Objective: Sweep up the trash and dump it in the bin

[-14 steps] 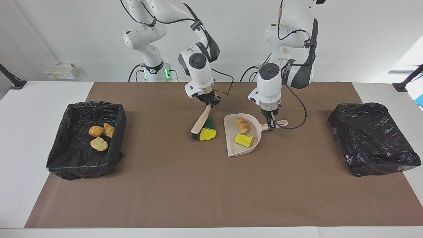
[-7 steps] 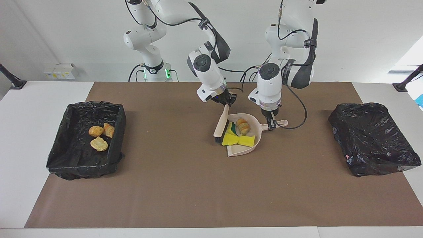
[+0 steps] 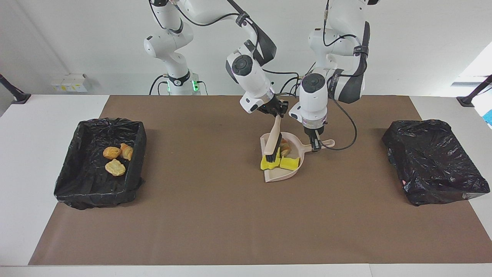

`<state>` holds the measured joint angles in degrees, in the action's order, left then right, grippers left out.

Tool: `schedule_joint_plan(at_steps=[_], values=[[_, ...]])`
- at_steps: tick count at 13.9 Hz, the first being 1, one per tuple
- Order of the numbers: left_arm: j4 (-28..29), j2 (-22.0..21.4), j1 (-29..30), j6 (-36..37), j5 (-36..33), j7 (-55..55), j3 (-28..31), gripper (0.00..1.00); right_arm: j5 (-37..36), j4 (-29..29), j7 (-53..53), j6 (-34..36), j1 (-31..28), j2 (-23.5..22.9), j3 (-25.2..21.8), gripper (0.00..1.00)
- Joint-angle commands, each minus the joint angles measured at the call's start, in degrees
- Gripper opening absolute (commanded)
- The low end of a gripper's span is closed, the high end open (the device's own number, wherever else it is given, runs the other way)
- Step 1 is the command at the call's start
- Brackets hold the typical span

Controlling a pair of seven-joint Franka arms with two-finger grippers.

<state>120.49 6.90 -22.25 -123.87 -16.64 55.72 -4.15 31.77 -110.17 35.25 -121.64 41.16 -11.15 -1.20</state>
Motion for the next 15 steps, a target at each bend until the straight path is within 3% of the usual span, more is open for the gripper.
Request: schedule_joint_plan(at_steps=[1, 4, 11, 15], values=[[2.47, -1.63, -0.34, -1.28, -1.29, -0.44, 0.64, 0.0, -7.83, 0.13, -2.9, 7.71, -4.15, 3.32, 0.49, 0.0], [1.6, -1.19, -0.51, -1.2, -1.29, -0.35, 0.64, 0.0, -15.84, -0.75, -10.1, 14.22, -4.68, 4.73, -0.03, 0.0], [1.59, -1.72, -0.6, 0.03, -1.29, -2.18, 0.72, 0.0, -22.89, -2.15, -11.34, 26.97, -4.95, 8.16, 0.85, 0.0], [1.59, -7.33, 2.55, 4.95, -1.21, -3.52, 1.08, 0.0, -22.89, -6.54, -11.34, 26.99, -2.84, 10.88, 0.85, 0.0]])
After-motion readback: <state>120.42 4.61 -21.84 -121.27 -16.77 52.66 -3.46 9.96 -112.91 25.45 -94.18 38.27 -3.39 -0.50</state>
